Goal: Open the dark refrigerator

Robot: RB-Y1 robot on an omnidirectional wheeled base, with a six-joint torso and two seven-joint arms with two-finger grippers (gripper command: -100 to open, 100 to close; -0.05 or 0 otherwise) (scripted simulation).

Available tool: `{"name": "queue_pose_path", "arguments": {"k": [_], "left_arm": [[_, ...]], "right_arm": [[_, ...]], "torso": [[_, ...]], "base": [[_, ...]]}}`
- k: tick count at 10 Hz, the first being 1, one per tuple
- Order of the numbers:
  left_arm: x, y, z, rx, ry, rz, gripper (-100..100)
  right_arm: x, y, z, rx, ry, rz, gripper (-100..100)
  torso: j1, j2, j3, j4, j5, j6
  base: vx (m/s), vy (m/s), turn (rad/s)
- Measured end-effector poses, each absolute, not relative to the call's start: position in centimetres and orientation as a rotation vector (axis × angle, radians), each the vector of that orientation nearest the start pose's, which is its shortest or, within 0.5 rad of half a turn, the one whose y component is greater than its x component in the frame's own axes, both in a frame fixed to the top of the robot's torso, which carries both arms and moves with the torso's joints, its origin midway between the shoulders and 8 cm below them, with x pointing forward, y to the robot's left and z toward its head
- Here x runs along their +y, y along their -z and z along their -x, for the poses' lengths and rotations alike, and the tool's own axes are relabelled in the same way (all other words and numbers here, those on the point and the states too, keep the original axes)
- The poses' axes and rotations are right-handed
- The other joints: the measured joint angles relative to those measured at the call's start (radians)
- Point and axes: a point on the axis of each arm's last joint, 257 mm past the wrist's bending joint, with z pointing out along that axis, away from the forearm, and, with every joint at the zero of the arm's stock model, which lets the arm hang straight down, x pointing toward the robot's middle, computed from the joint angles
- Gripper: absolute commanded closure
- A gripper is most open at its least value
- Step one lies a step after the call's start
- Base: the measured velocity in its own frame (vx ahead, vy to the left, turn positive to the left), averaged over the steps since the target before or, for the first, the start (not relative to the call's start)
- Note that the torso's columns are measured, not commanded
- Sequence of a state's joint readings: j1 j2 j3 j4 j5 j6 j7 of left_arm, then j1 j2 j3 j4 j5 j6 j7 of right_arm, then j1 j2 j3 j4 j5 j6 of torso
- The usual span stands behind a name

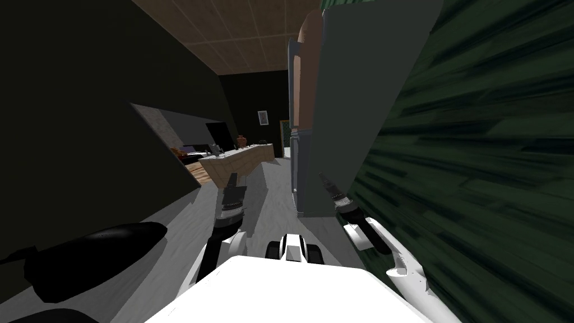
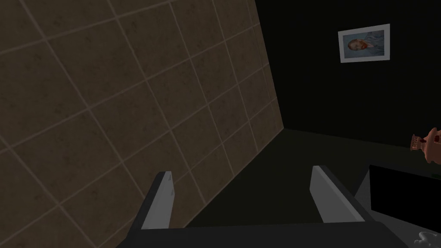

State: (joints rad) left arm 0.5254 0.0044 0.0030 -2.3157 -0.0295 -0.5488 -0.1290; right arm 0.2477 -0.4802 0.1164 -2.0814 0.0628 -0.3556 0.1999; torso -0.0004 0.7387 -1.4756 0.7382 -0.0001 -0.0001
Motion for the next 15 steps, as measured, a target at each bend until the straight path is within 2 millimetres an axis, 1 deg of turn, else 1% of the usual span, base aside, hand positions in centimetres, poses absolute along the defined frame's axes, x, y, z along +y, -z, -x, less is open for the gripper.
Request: {"name": "queue_pose_path", "arguments": {"k": [6, 9, 11, 15], "left_arm": [[27.5, -4.1, -32.7, 0.618, 1.165, 0.538, 0], [27.5, -4.1, -32.7, 0.618, 1.165, 0.538, 0], [27.5, -4.1, -32.7, 0.618, 1.165, 0.538, 0], [27.5, -4.1, -32.7, 0.618, 1.165, 0.538, 0]], "right_arm": [[-19.4, 4.7, -44.2, 1.249, -0.905, 0.005, -100], [-20.0, 5.2, -45.1, 1.292, -0.798, 0.106, -100], [-20.4, 5.8, -46.1, 1.319, -0.716, 0.18, -100], [-21.9, 6.6, -47.7, 1.362, -0.539, 0.325, -100]], "torso": [[0.0, -0.001, 0.0, 0.0, 0.0, 0.0], [0.0, -0.001, -0.001, 0.0, 0.0, 0.0], [0.0, 0.0, 0.0, 0.0, 0.0, 0.0], [0.0, 0.0, 0.0, 0.0, 0.0, 0.0]], "base": [[0.0, 0.069, 0.054], [0.002, 0.077, 0.068], [0.006, 0.08, 0.056], [0.005, 0.067, 0.063]]}}
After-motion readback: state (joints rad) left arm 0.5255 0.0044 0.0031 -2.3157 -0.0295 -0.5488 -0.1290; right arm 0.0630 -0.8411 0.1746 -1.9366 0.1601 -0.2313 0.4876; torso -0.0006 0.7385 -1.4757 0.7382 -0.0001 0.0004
